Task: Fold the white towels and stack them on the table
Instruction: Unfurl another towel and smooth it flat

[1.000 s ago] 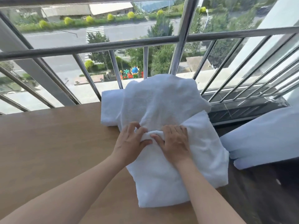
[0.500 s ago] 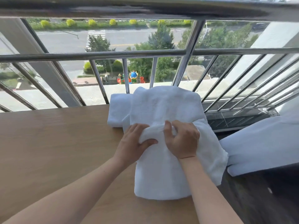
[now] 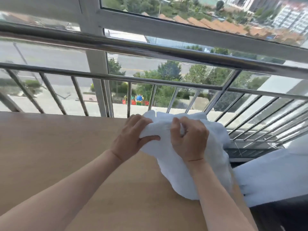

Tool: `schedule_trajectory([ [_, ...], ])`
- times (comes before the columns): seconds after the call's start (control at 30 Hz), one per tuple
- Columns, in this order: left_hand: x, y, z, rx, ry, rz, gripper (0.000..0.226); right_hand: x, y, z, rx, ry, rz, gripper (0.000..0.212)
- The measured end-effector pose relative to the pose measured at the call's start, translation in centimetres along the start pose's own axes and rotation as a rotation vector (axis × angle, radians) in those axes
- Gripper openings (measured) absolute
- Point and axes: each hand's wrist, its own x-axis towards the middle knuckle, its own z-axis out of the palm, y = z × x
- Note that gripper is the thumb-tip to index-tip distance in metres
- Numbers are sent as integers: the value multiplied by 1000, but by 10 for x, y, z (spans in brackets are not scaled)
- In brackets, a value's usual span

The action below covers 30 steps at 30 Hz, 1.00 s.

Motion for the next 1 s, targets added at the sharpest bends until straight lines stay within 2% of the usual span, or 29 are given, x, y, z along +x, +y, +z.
schedule_trajectory([
  [0.17, -69, -43, -115, 107, 87, -36, 39, -25, -117, 57, 110, -75, -17, 40],
  [0.33, -152, -80, -216, 310, 168, -78, 38, -67, -216, 119, 233, -293, -23, 45],
  [0.47, -225, -101, -274, 527, 258, -182, 37, -94, -287, 169, 422, -441, -119, 33],
  [0.57, -272, -108, -299, 634, 273, -301, 35, -117, -326, 204, 515, -577, -176, 35],
  [0.67, -307, -110, -308, 623, 162, -526, 40, -142, -340, 234, 516, -737, -199, 39],
  [0.77, -324, -117, -314, 446, -13, -899, 58, -163, -342, 261, 477, -828, -251, 44],
  [0.83, -330, -127, -319, 376, -56, -1003, 54, -169, -343, 276, 487, -882, -260, 44],
  [0.9, -326, -143, -326, 283, 37, -1091, 52, -171, -343, 290, 491, -936, -262, 44],
  [1.0, -314, -177, -335, 47, 265, -1382, 50, -173, -343, 302, 499, -992, -251, 45],
])
